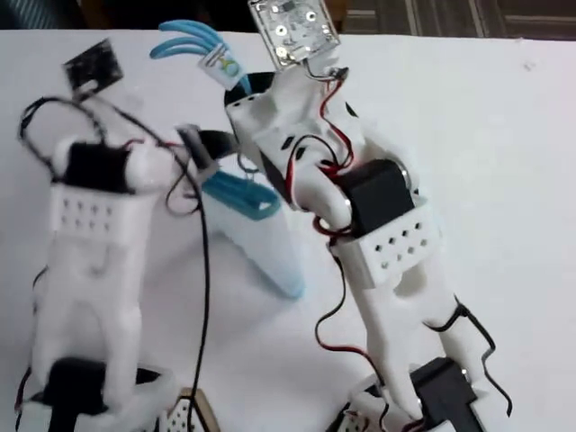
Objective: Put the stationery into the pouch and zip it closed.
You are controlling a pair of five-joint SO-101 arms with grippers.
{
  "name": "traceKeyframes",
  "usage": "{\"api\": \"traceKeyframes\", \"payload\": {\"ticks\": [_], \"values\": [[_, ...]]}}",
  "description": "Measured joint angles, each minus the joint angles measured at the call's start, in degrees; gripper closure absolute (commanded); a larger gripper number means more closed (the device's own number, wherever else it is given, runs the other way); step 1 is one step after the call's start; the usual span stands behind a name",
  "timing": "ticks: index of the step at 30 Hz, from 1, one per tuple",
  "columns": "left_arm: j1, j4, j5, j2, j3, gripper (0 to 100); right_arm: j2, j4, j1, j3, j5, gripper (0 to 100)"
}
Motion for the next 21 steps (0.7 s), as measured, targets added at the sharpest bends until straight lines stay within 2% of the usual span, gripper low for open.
{"api": "traceKeyframes", "payload": {"ticks": [2,4,9,11,16,21], "values": [[0.0,-0.09,0.0,2.29,-0.79,66,0.0,0.0,0.18,0.0,0.0,98.1],[0.0,-0.09,0.09,3.43,-1.23,72,0.0,0.0,0.53,0.0,0.0,98.1],[0.0,0.18,-0.35,4.57,-6.15,99,0.0,0.0,0.7,0.0,0.0,98.1],[-0.7,-0.53,-3.78,5.27,-9.41,96,0.0,0.0,0.7,0.0,0.0,98.1],[-2.46,-1.58,-16.62,5.98,-19.96,98,0.0,0.0,0.62,0.0,-0.09,98.1],[-2.02,-3.34,-29.71,6.07,-22.24,98,-0.09,3.69,0.62,0.0,-0.09,98.1]]}}
